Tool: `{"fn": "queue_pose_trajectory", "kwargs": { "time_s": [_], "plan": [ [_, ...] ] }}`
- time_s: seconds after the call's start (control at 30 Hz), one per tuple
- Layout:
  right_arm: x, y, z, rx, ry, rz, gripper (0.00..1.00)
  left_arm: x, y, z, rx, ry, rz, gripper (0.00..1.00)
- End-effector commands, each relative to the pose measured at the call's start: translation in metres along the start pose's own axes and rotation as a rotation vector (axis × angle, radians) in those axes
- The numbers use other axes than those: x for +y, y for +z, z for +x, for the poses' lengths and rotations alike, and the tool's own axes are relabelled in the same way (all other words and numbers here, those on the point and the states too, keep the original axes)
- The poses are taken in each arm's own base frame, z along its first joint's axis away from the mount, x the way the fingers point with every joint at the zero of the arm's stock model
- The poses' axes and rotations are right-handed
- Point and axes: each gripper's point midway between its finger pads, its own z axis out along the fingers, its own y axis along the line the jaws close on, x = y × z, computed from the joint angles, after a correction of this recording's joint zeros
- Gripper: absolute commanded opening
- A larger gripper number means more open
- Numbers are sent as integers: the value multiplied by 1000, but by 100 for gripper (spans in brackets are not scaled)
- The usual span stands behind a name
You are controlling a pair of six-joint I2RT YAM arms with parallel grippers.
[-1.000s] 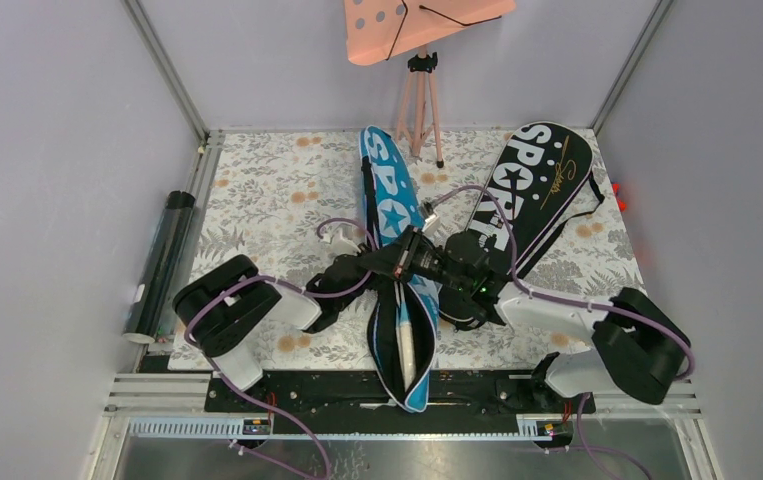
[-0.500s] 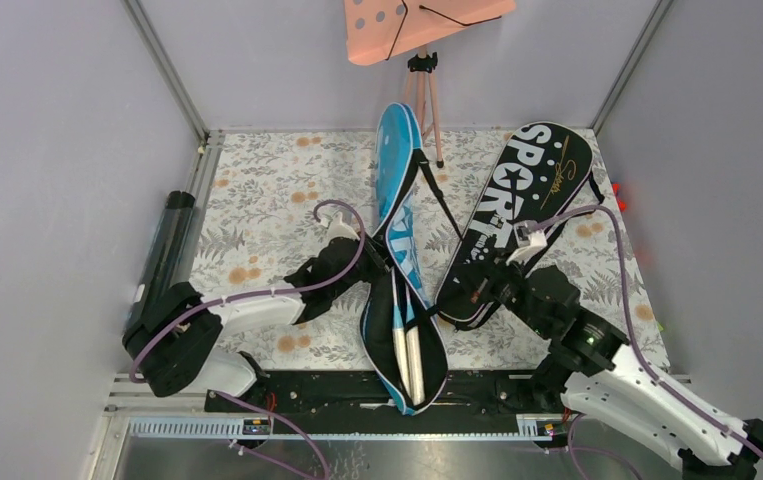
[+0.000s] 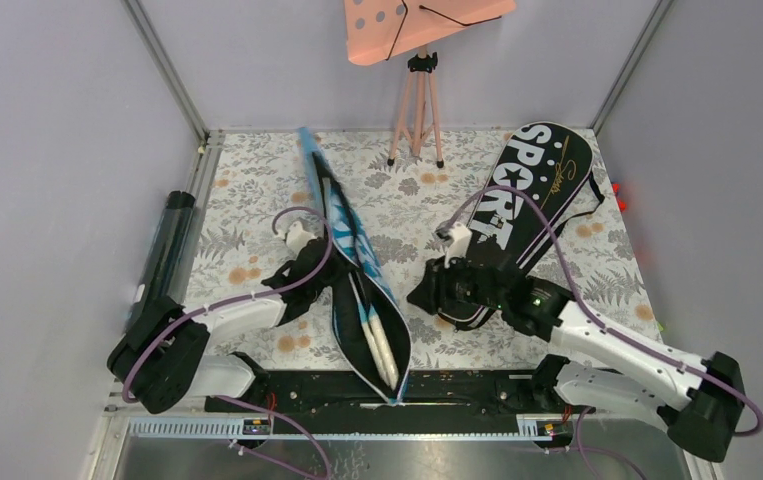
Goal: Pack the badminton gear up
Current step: Adjust the racket in the racket bag.
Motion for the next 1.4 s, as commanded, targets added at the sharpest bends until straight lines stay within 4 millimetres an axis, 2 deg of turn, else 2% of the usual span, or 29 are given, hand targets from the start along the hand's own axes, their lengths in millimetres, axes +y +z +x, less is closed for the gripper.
{"fn": "queue_pose_trajectory", "kwargs": {
  "time_s": [0.0, 0.07, 0.17, 0.33, 0.43, 0.57, 0.7, 0.87, 1.07, 1.37],
  "plan": [
    [52, 2, -10, 23, -143, -199, 53, 48, 3, -28, -170, -42, -203, 0],
    [62, 1, -6, 33, -203, -217, 57, 45, 5, -28, -168, -48, -209, 0],
    [78, 2, 12, 81, -304, -267, 58, 37, 8, -29, -164, -43, -206, 0],
    [102, 15, 56, 231, -431, -349, 56, 28, 9, -31, -165, -44, -211, 0],
    [99, 33, 75, 301, -491, -281, 55, 28, 7, -33, -166, -32, -236, 0],
    [81, 61, 82, 321, -511, -146, 55, 30, 1, -31, -153, -18, -274, 0],
    [43, 86, 74, 294, -520, 99, 55, 29, -3, -26, -119, -4, -283, 0],
    [33, 98, 82, 293, -518, 153, 54, 32, -8, -24, -84, 22, -357, 0],
    [-22, 100, 88, 275, -570, 422, 56, 26, -17, -22, -44, 47, -348, 0],
    [-67, 119, 103, 222, -661, 655, 61, 30, -20, -14, -1, 94, -358, 0]
  ]
}}
